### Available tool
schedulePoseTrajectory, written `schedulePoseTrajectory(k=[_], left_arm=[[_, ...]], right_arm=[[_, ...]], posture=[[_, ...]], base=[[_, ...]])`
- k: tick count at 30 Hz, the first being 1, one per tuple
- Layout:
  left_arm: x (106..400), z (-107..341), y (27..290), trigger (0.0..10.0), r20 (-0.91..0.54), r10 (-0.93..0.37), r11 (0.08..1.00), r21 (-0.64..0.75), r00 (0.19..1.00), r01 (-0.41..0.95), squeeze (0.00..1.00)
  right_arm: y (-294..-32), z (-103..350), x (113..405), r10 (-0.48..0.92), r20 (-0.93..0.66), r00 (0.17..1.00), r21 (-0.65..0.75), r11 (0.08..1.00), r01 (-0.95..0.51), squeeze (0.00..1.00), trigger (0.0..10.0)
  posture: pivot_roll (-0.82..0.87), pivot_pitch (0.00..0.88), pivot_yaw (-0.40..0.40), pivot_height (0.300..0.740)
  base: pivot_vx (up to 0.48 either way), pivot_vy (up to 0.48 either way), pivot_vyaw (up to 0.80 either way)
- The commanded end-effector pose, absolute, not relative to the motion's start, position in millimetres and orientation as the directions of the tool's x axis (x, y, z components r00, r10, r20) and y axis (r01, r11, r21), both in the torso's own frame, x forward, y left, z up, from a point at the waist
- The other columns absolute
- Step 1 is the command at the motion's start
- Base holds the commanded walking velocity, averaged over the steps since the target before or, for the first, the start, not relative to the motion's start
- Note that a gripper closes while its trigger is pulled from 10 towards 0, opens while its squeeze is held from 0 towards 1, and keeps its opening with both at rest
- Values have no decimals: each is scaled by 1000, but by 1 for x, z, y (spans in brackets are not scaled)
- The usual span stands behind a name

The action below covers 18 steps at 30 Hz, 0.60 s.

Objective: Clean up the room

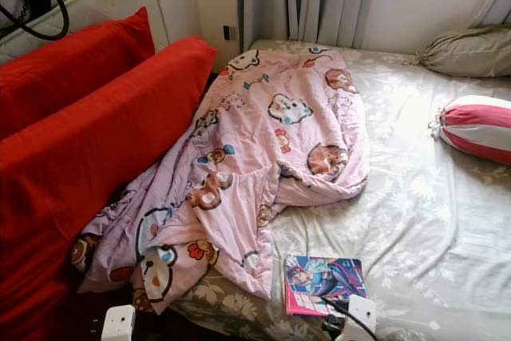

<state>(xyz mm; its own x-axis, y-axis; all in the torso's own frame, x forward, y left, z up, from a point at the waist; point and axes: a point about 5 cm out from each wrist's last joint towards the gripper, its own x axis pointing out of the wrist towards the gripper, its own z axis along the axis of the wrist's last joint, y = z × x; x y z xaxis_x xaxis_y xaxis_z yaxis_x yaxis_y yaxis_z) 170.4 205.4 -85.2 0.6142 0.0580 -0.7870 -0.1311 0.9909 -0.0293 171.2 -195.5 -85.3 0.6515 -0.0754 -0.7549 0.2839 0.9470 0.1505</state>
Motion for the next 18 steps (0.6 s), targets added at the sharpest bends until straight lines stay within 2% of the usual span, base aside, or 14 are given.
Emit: schedulePoseTrajectory(k=[1, 8, 18], left_arm=[[167, -87, 205, 10000, -795, 54, 990, -35, 604, -134, 0], [166, -87, 205, 10000, -795, 55, 990, -35, 605, -135, 0], [166, -88, 204, 10000, -796, 49, 991, -36, 604, -128, 0]], right_arm=[[-199, -86, 169, -84, -761, 644, 146, 944, 296, 0, 10000], [-199, -86, 168, -83, -760, 645, 146, 944, 295, 0, 10000], [-200, -87, 166, -82, -764, 640, 144, 945, 293, 0, 10000]], posture=[[26, 85, 0, 740], [24, 86, -1, 740], [25, 85, -4, 740]], base=[[0, -472, 0], [0, -444, 0], [0, 0, 0]])
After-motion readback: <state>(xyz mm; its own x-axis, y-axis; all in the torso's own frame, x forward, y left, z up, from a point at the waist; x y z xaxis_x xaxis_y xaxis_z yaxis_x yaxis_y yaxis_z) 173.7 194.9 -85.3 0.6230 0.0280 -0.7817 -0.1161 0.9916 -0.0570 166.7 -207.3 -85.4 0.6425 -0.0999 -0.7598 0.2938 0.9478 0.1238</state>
